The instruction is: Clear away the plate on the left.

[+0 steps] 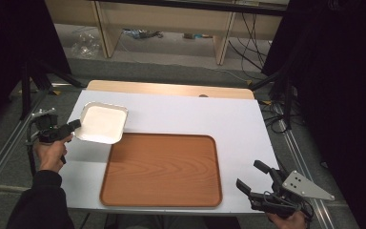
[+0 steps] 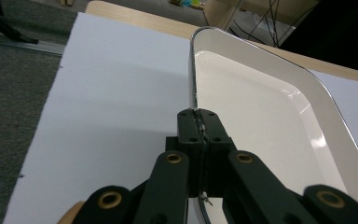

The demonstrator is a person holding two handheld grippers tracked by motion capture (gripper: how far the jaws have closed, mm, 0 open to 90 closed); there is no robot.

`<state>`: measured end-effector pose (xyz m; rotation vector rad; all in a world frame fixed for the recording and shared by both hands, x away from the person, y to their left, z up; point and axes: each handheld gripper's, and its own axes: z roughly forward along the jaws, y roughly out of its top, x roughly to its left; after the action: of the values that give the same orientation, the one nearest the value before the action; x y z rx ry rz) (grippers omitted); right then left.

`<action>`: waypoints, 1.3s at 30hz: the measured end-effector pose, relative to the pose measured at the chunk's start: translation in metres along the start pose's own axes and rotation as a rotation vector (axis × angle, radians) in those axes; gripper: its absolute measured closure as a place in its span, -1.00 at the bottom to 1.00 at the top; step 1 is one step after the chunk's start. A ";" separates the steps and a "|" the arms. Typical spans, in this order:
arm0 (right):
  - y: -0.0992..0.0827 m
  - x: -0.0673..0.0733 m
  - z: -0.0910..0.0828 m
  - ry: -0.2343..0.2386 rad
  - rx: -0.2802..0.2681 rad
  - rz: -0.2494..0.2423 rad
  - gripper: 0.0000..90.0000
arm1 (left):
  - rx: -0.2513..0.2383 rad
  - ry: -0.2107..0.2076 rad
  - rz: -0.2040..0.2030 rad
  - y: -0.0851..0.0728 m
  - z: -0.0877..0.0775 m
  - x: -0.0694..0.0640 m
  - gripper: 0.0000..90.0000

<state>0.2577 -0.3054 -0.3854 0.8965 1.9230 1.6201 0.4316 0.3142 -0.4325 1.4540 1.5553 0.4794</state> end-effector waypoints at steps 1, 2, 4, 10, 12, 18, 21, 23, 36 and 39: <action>0.000 0.000 0.000 0.006 0.004 0.001 -0.65 | 0.005 -0.012 0.004 -0.001 0.000 -0.002 0.97; 0.000 0.000 0.000 -0.001 0.000 0.002 -0.65 | 0.007 -0.024 0.001 -0.002 0.001 -0.004 0.97; 0.000 0.000 0.001 0.004 0.005 0.004 -0.65 | 0.014 -0.041 0.003 -0.003 0.002 -0.009 0.97; 0.000 0.000 0.000 0.006 0.018 -0.005 -0.65 | 0.036 -0.080 0.035 -0.007 0.006 -0.027 0.97; 0.000 0.001 0.000 0.017 -0.007 0.002 -0.65 | 0.042 -0.101 0.038 -0.008 0.007 -0.032 0.97; 0.001 0.000 -0.001 0.010 0.014 -0.002 -0.65 | 0.061 -0.142 0.050 -0.012 0.011 -0.048 0.97; 0.000 0.001 0.000 0.006 0.021 -0.007 -0.65 | 0.077 -0.164 0.063 -0.016 0.012 -0.055 0.97; 0.000 0.001 0.000 0.017 -0.004 0.000 -0.65 | 0.084 -0.179 0.070 -0.017 0.013 -0.060 0.97; 0.000 0.000 0.000 0.015 0.023 -0.003 -0.65 | 0.138 -0.299 0.120 -0.038 0.013 -0.097 0.97; 0.000 0.001 0.000 0.012 0.020 -0.006 -0.66 | 0.155 -0.324 0.131 -0.044 0.013 -0.106 0.97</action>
<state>0.2570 -0.3051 -0.3851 0.8893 1.9515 1.6090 0.4040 0.2019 -0.4368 1.6674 1.2667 0.1872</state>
